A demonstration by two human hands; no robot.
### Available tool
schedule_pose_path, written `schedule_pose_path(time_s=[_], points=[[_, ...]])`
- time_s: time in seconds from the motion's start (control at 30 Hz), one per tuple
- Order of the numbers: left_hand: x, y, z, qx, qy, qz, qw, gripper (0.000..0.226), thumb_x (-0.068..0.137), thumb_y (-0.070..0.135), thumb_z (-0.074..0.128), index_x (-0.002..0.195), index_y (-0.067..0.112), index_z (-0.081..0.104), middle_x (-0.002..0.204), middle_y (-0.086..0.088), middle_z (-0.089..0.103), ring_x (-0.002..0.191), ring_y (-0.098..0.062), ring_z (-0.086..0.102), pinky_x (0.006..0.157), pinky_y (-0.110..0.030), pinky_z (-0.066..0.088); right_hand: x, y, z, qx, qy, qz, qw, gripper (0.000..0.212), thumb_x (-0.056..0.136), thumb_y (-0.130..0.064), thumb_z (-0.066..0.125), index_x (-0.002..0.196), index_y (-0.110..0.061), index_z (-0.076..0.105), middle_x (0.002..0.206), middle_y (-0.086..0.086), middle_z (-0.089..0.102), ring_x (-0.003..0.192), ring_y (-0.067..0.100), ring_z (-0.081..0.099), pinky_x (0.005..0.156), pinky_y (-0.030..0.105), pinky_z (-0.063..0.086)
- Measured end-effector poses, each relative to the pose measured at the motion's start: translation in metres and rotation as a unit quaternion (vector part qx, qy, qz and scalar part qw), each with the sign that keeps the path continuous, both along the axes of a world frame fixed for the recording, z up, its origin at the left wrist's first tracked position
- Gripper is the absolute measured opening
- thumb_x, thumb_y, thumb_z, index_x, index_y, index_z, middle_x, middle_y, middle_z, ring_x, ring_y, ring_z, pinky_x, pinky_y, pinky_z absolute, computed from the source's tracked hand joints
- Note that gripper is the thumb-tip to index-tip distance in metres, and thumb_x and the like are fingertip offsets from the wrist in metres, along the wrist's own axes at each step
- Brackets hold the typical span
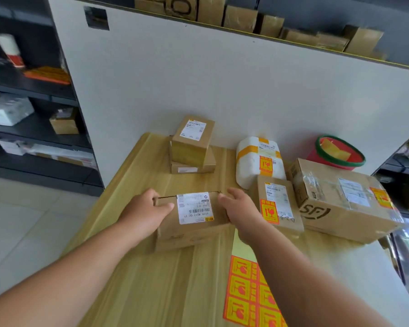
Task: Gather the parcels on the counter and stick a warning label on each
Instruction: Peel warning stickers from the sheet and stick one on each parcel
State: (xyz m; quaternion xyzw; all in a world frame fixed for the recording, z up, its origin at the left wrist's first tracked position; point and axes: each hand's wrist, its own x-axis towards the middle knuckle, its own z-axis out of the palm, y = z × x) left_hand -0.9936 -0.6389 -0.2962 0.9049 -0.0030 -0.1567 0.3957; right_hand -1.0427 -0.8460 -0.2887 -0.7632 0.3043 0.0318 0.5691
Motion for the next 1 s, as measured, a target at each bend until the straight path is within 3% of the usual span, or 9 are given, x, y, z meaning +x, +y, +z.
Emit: schedule_pose_path(time_s=[0.13,0.3,0.43,0.53,0.63,0.73,0.83,0.9,1.0], points=[[-0.019,0.0,-0.017,0.041,0.039,0.043,0.997,0.037,0.082,0.052,0.055,0.086,0.016,0.047,0.081,-0.004,0.06,0.067,-0.022,0.055,0.058,-0.031,0.039,-0.007,0.006,-0.015,0.051,-0.04,-0.002,0.998,0.069,0.088,-0.025,0.063,0.147,-0.023,0.028,0.145,0.003,0.042,0.125,0.019,0.046,0.097,0.032,0.039],[-0.018,-0.007,-0.019,0.192,0.028,0.018,0.981,0.041,0.087,0.059,0.042,0.079,0.019,0.045,0.072,0.002,0.057,0.06,-0.017,0.054,0.049,-0.027,0.032,-0.022,0.017,-0.03,-0.091,-0.042,-0.009,0.995,0.084,0.083,-0.033,0.069,0.15,-0.02,0.019,0.153,0.0,0.029,0.138,0.017,0.031,0.103,0.027,0.03],[-0.028,-0.024,-0.023,-0.062,0.208,0.088,0.972,0.042,0.094,0.046,0.042,0.08,0.009,0.057,0.058,-0.006,0.068,0.047,-0.02,0.058,0.047,-0.021,0.04,-0.034,0.04,-0.041,-0.118,-0.035,0.07,0.99,0.085,0.08,-0.042,0.07,0.148,-0.021,0.024,0.15,-0.001,0.035,0.134,0.015,0.037,0.104,0.032,0.037],[-0.034,-0.034,-0.024,-0.092,0.256,0.076,0.959,0.047,0.096,0.044,0.038,0.073,0.008,0.057,0.058,-0.008,0.068,0.049,-0.021,0.055,0.051,-0.023,0.039,-0.038,0.048,-0.042,-0.199,-0.047,0.141,0.969,0.09,0.074,-0.049,0.07,0.147,-0.019,0.026,0.149,-0.004,0.032,0.134,0.012,0.033,0.095,0.02,0.029],[-0.031,-0.03,-0.022,-0.046,0.177,0.066,0.981,0.047,0.095,0.047,0.038,0.072,0.012,0.059,0.063,-0.004,0.065,0.053,-0.02,0.059,0.053,-0.025,0.046,-0.038,0.047,-0.042,-0.259,-0.041,0.161,0.951,0.095,0.072,-0.051,0.072,0.146,-0.017,0.024,0.15,-0.003,0.027,0.136,0.015,0.028,0.104,0.026,0.029],[-0.023,-0.019,-0.022,0.072,-0.025,0.071,0.995,0.032,0.092,0.045,0.043,0.078,0.018,0.054,0.076,0.0,0.061,0.071,-0.022,0.058,0.061,-0.032,0.044,-0.037,0.048,-0.041,-0.302,-0.037,0.166,0.938,0.085,0.072,-0.053,0.07,0.14,-0.018,0.033,0.14,-0.003,0.032,0.127,0.019,0.033,0.1,0.029,0.033],[-0.01,-0.008,-0.024,0.115,-0.188,0.039,0.975,0.028,0.087,0.035,0.056,0.111,0.02,0.053,0.117,-0.004,0.052,0.109,-0.027,0.046,0.082,-0.037,0.04,-0.032,0.046,-0.038,-0.31,-0.036,0.189,0.931,0.074,0.075,-0.047,0.068,0.137,-0.018,0.039,0.134,-0.001,0.034,0.123,0.02,0.035,0.096,0.028,0.037],[-0.002,-0.002,-0.029,0.173,-0.213,-0.056,0.96,0.052,0.088,0.037,0.056,0.136,0.025,0.041,0.146,-0.006,0.034,0.133,-0.029,0.024,0.103,-0.041,0.028,-0.026,0.04,-0.034,-0.315,-0.026,0.214,0.924,0.07,0.08,-0.036,0.063,0.141,-0.017,0.036,0.148,0.002,0.027,0.133,0.023,0.03,0.103,0.031,0.034],[0.003,0.001,-0.036,0.246,-0.211,-0.152,0.934,0.06,0.089,0.052,0.049,0.143,0.033,0.031,0.158,-0.002,0.015,0.143,-0.024,0.011,0.111,-0.04,0.013,-0.017,0.031,-0.029,-0.331,-0.008,0.247,0.911,0.065,0.087,-0.02,0.051,0.148,-0.016,0.029,0.159,-0.001,0.01,0.142,0.02,0.021,0.109,0.031,0.028]])
